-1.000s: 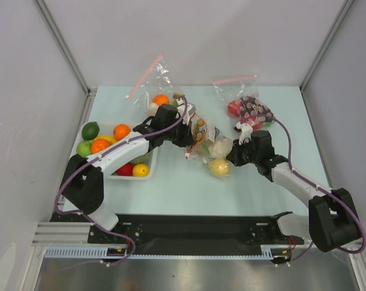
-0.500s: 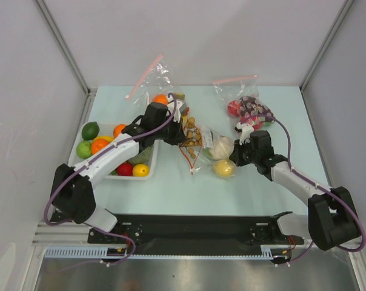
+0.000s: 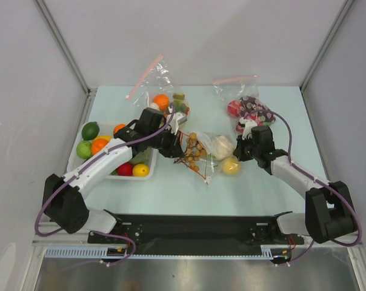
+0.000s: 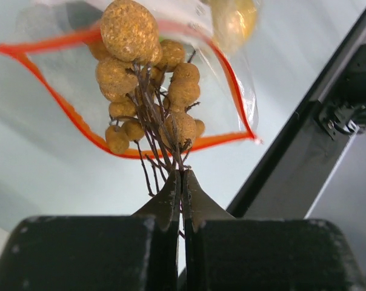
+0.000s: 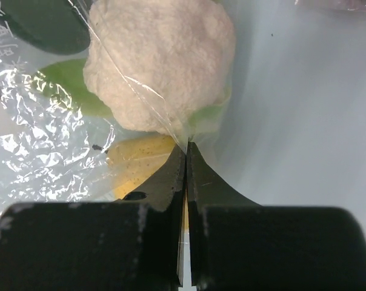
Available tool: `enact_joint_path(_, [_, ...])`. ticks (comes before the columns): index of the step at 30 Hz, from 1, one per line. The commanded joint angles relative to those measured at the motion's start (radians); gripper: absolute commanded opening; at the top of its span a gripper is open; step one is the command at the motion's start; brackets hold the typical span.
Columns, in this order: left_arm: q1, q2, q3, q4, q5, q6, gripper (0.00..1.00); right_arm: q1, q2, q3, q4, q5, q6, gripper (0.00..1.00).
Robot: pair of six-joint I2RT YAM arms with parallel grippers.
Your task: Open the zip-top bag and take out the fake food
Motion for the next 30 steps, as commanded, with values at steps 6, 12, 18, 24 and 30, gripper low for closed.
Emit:
enact_joint_path(6, [0.007, -0.183, -0.003, -0.042, 0.11, 0.01, 0.01, -0.01, 0.06, 0.066, 0.005, 0.035, 0.002, 0.0])
enact_joint_path(12, [0.013, -0.229, 0.014, -0.125, 0.087, 0.019, 0.01, -0.009, 0.06, 0.074, 0.0, 0.036, -0.003, 0.0])
enact_joint_path(18, [0.065, -0.329, 0.016, -0.175, 0.043, 0.01, 0.0, -0.012, 0.066, 0.08, 0.0, 0.032, -0.004, 0.0])
enact_joint_path(24, [0.188, -0.401, 0.034, -0.214, -0.071, -0.024, 0.0, -0.012, 0.067, 0.081, 0.004, 0.023, -0.004, 0.0])
enact_joint_path(30, [0.274, -0.421, 0.011, -0.285, -0.152, -0.021, 0.0, -0.012, 0.069, 0.083, 0.002, 0.018, -0.006, 0.0])
